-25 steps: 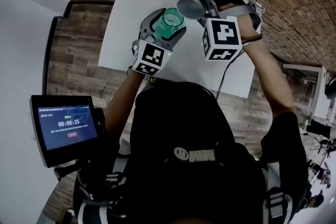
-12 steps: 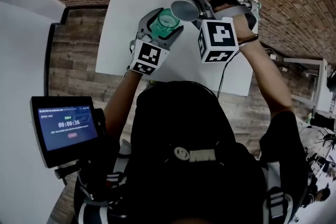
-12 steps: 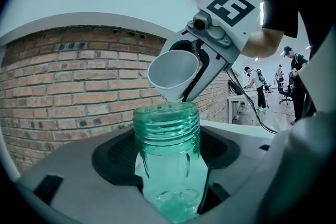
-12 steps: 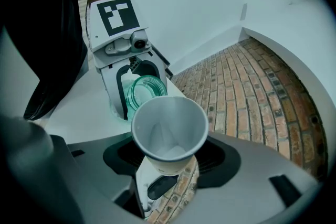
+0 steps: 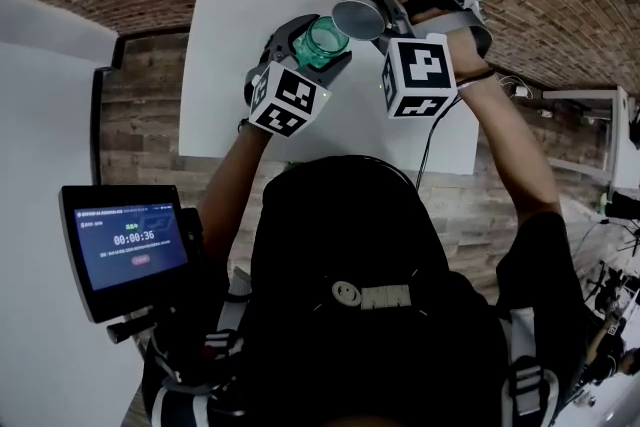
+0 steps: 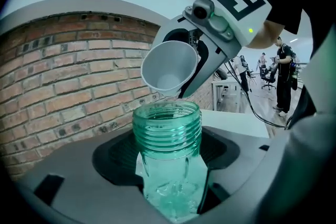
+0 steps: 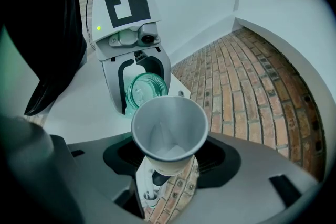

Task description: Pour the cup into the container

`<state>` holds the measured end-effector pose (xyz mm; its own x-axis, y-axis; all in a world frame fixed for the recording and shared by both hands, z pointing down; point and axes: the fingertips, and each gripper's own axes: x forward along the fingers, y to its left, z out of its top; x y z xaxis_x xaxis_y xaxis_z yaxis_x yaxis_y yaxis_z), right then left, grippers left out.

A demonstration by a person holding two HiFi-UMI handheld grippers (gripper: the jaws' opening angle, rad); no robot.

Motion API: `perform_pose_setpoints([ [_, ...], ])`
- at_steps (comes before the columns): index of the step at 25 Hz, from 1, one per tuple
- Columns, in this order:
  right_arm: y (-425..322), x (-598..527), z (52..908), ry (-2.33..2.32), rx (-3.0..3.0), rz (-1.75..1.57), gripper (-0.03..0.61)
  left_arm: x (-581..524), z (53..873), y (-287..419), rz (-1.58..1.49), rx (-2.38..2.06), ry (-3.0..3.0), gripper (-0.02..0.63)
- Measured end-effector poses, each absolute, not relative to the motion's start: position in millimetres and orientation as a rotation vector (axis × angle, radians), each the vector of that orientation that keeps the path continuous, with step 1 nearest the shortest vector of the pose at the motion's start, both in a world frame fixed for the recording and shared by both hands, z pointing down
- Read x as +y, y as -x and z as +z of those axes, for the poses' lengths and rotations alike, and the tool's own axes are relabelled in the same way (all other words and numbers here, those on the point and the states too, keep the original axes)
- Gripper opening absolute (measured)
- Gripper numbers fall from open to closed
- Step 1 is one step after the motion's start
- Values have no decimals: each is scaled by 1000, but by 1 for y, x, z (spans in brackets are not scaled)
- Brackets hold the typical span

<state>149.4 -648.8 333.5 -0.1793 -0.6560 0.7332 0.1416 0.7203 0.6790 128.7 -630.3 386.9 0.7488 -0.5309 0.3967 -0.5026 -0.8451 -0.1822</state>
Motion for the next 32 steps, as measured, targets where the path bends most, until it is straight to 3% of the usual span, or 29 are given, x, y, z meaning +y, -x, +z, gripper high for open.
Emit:
perform_pose_setpoints([
  [12,-205,-657,349,-481,-1551,-715,268,-637,396,-178,-825,694,2842,353],
  [32,-220,-680,358,-423,-1462,-825,268,-657,403,-205,-985,613,2869,353],
])
